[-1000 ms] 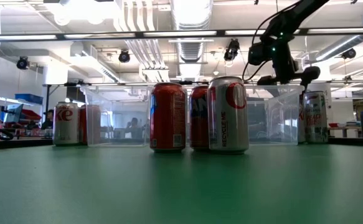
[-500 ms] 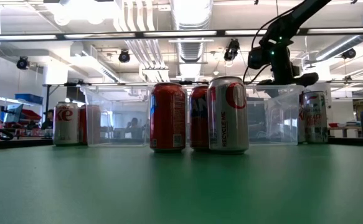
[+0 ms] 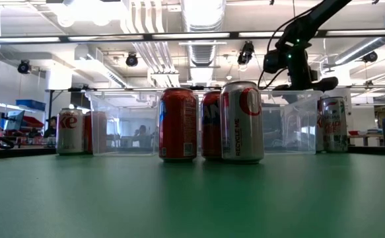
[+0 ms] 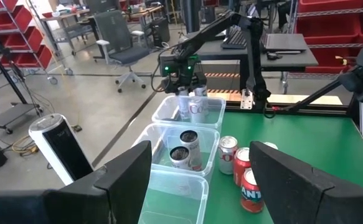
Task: Sort soda cans
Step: Put the white pink soda can into the middle transparent bin
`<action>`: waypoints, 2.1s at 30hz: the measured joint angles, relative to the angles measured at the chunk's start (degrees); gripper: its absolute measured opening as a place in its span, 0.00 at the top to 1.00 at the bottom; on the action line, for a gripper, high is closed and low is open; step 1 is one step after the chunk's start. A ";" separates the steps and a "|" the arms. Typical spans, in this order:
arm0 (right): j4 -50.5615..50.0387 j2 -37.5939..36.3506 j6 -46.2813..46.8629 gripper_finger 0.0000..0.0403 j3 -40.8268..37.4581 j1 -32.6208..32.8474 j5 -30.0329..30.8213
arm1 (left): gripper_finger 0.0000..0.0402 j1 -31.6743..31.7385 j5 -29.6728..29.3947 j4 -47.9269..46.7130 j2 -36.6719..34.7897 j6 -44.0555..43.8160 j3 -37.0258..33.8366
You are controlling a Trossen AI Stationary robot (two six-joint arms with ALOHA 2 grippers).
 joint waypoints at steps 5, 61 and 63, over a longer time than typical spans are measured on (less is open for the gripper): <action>-0.77 -1.74 -0.18 0.36 0.91 1.39 2.98 | 0.37 0.00 0.02 -0.22 -0.23 0.04 0.00; 6.77 28.02 -45.03 0.37 44.37 29.14 -16.76 | 0.37 0.00 -4.31 12.43 -0.63 7.32 0.04; 6.96 29.51 -45.72 0.37 44.58 29.17 -16.83 | 0.37 0.00 -4.31 12.43 -0.63 7.09 0.04</action>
